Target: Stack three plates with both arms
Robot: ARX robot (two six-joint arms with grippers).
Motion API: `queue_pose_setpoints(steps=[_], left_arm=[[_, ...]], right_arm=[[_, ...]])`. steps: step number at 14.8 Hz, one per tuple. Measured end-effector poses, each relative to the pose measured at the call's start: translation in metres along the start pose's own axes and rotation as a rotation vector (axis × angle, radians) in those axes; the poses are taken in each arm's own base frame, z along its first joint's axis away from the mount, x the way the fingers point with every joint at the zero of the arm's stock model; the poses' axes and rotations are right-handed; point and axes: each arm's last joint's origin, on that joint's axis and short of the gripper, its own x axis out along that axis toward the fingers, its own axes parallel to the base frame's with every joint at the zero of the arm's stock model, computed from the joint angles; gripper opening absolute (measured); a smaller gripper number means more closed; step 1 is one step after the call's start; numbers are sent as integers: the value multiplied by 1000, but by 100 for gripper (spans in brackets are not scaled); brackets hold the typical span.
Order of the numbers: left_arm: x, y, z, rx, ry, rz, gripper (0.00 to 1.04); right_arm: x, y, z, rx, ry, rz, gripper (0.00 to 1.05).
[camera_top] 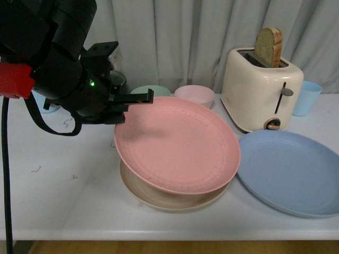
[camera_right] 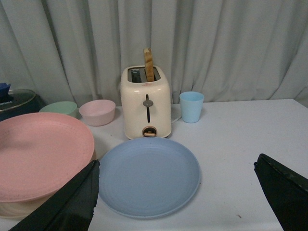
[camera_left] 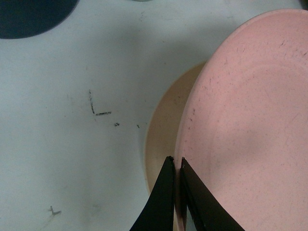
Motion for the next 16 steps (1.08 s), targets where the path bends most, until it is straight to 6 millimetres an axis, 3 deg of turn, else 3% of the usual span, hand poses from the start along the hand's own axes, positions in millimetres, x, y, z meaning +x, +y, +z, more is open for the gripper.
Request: queue_pose_setpoints(steps=[4, 6, 10, 11, 13, 14, 16], left_arm=[[25, 2, -10, -3, 31, 8, 2], [28, 5, -11, -18, 37, 7, 3], [15, 9, -10, -22, 9, -5, 49], [0, 12, -9, 1, -12, -1, 62], [-65, 25, 2, 98, -199, 62, 93], [-103, 30, 0, 164, -340, 88, 100], [-173, 30, -7, 221, -587, 116, 98]], right_arm=[[0, 0, 0, 0, 0, 0, 98], [0, 0, 0, 0, 0, 0, 98], [0, 0, 0, 0, 0, 0, 98], [0, 0, 0, 0, 0, 0, 98], [0, 0, 0, 0, 0, 0, 98], [0, 0, 0, 0, 0, 0, 98], [0, 0, 0, 0, 0, 0, 98]])
